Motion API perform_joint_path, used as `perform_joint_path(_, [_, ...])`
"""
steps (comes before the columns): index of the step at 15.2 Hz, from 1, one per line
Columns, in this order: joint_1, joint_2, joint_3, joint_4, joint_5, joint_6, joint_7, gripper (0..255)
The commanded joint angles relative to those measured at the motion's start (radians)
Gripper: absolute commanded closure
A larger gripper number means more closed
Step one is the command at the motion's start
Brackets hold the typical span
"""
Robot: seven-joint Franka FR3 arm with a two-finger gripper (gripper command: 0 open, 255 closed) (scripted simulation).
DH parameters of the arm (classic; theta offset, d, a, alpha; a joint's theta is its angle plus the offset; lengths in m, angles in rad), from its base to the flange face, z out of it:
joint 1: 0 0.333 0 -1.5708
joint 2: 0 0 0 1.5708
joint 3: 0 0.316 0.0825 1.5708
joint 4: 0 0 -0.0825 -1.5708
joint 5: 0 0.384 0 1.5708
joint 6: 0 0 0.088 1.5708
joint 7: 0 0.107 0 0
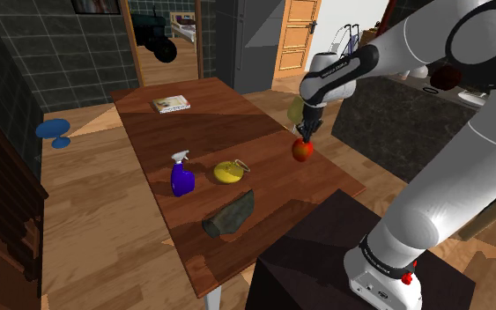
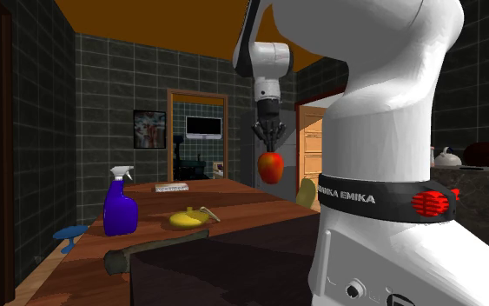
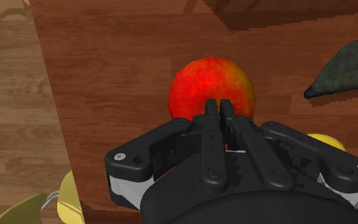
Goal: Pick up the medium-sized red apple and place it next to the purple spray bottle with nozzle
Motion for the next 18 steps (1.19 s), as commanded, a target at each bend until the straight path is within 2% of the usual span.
perform_joint_path(1, [0.000, -0.018, 0.001, 0.010, -0.005, -0.028, 0.002, 255])
perform_joint_path(18, [0.001, -0.133, 0.014, 0.135, -0.024, -0.265, 0.012, 255])
